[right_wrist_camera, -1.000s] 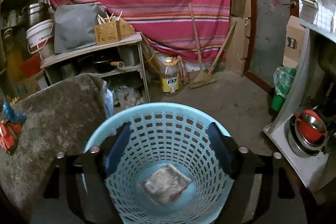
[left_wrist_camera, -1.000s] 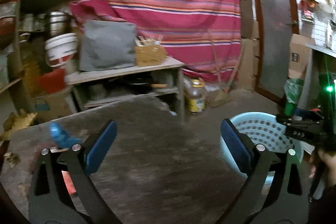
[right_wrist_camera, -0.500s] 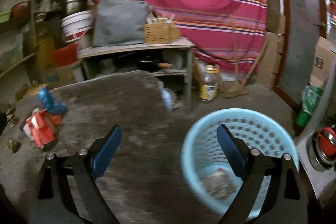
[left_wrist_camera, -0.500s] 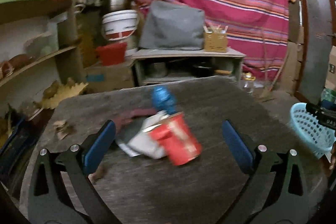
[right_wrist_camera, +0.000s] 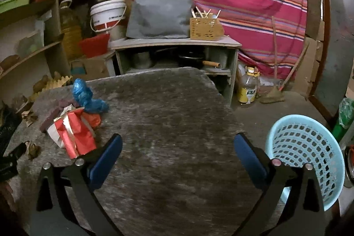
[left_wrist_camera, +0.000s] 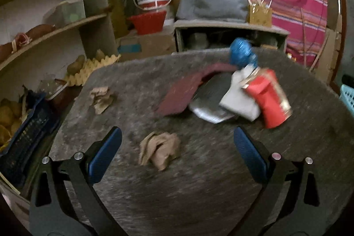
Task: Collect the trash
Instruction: 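Grasp the beige crumpled paper with the left gripper while the right grasps the red-and-white packet, then carry both items over the blue basket and open both grippers to drop them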
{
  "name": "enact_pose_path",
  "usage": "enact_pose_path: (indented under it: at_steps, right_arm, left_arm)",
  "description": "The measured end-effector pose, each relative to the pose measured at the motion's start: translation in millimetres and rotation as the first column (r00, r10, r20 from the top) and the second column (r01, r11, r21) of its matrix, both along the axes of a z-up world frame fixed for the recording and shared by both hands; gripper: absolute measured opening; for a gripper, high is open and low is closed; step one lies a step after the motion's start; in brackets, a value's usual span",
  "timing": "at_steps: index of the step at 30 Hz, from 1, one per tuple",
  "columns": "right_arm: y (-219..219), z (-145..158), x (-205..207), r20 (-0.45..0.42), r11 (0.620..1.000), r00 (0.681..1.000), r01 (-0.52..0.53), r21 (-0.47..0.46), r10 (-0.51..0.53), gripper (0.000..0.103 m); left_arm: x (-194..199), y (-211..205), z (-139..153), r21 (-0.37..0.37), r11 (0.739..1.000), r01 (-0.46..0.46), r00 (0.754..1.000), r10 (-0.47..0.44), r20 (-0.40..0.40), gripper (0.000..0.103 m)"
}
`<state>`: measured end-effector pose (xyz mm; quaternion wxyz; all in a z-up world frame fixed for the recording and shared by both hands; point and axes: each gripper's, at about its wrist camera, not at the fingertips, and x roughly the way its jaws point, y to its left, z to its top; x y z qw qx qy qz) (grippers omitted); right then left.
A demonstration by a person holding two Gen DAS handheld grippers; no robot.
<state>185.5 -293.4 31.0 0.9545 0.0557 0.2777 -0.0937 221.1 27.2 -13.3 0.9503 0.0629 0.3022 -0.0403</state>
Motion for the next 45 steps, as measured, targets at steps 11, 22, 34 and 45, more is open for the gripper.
enact_pose_path:
  at_steps: [11, 22, 34, 45]
  right_arm:
    - [42, -10, 31, -0.046, 0.999, 0.998, -0.047, 0.006, 0.047, 0.099]
    - [89, -15, 46, -0.064, 0.989, 0.988, -0.141, -0.051, 0.138, 0.099]
    - [151, -28, 81, -0.111, 0.959, 0.957, -0.276, -0.061, 0.268, 0.099]
    - [150, -37, 94, -0.118, 0.93, 0.923, -0.364, 0.042, 0.367, 0.052]
  left_arm:
    - [21, 31, -23, -0.05, 0.998, -0.025, 0.996, 0.021, -0.081, 0.089]
    - [36, 29, -28, -0.074, 0.996, 0.041, 0.989, -0.051, -0.138, 0.039]
    - [37, 56, 4, -0.009, 0.997, -0.081, 0.997, 0.081, -0.014, 0.039]
    - [40, 56, 22, -0.072, 0.993, -0.093, 0.996, 0.094, 0.007, 0.039]
